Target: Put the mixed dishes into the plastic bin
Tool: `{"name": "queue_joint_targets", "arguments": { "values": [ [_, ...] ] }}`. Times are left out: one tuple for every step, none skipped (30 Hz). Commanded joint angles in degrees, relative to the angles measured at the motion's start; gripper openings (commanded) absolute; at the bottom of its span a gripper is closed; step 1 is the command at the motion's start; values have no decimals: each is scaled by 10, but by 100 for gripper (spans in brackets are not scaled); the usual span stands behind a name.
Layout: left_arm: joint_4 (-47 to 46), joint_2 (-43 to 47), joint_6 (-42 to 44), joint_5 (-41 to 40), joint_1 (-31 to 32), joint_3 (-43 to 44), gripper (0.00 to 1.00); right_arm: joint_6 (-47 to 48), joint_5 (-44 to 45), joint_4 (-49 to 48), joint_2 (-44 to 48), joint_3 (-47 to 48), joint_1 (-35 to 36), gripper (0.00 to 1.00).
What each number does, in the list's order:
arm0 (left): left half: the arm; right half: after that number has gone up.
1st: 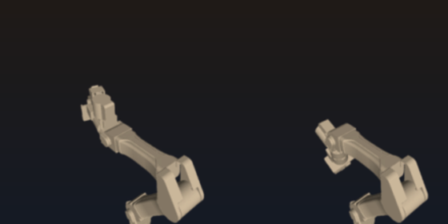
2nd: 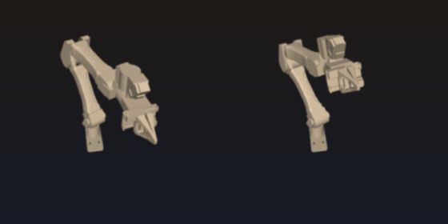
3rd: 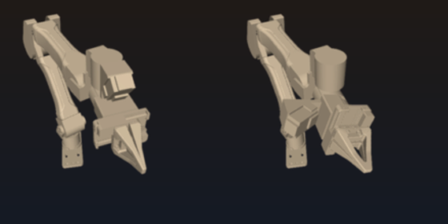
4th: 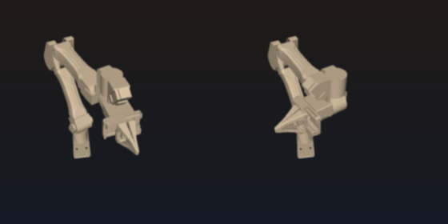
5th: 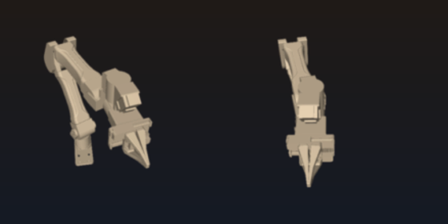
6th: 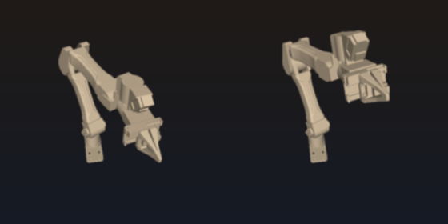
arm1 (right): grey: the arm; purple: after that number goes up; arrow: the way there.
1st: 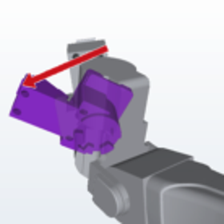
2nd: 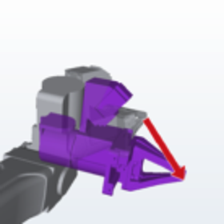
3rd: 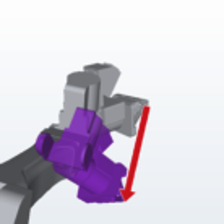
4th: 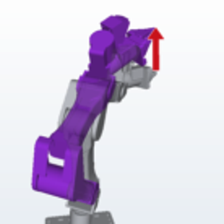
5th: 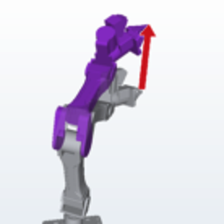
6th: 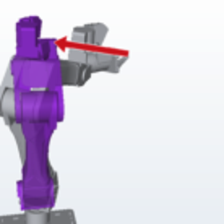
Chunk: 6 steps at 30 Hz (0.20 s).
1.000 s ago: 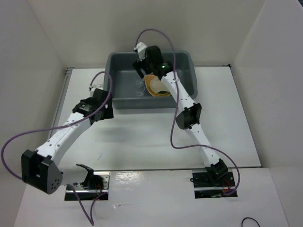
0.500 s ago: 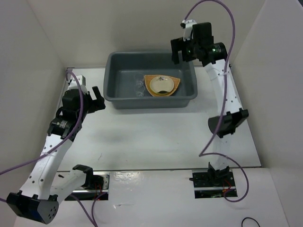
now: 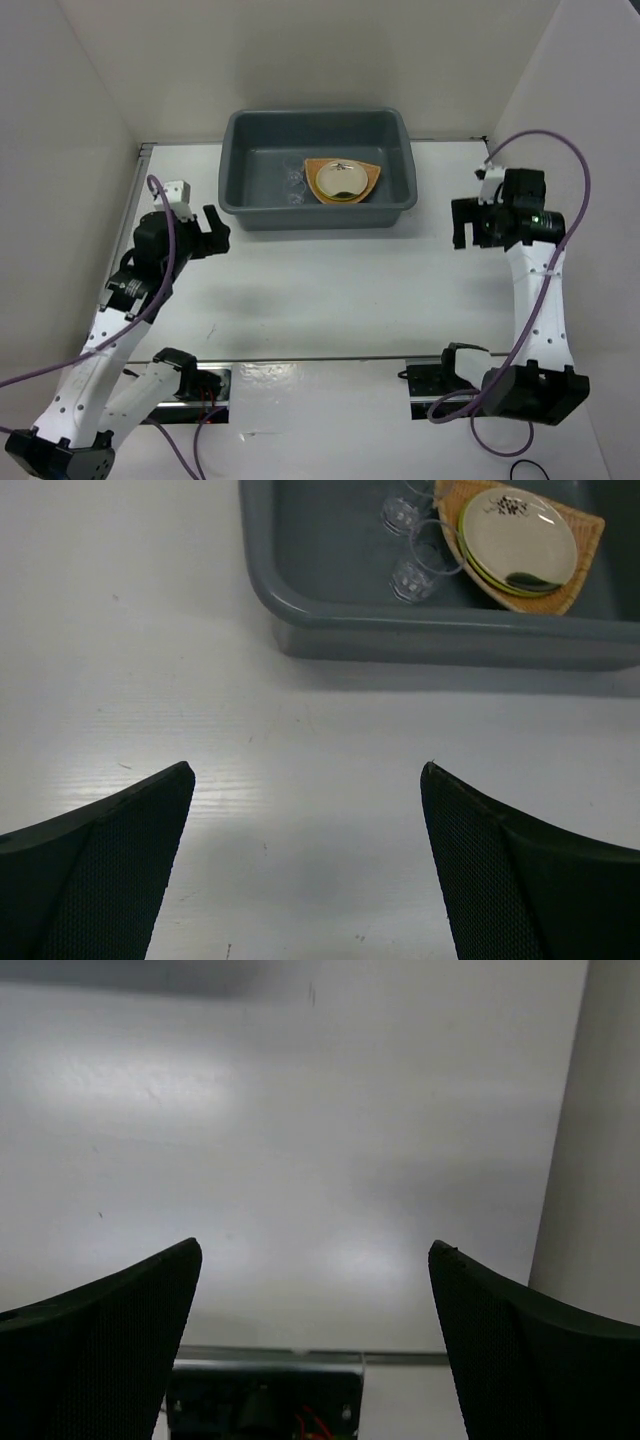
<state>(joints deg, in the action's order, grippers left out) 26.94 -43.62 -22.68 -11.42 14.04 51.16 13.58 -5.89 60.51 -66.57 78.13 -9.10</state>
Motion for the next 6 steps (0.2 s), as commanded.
{"name": "queue_joint_targets", "arguments": {
  "values": [
    [-30, -11, -10, 24, 26, -11, 100, 49, -12, -12, 53, -93, -21, 99],
    [-30, -11, -10, 24, 32, -16, 100, 49, 2, -12, 68, -99, -21, 99],
    [-30, -11, -10, 18, 40, -16, 100, 57, 7, -17, 85, -105, -21, 99],
    [-36, -11, -16, 11, 40, -21, 100, 64, 7, -11, 93, -113, -21, 99],
    [-36, -16, -16, 11, 45, -21, 100, 64, 7, -11, 111, -119, -21, 99],
    [-36, -16, -16, -3, 52, -29, 100, 64, 12, -11, 123, -119, -21, 99]
  ]
}}
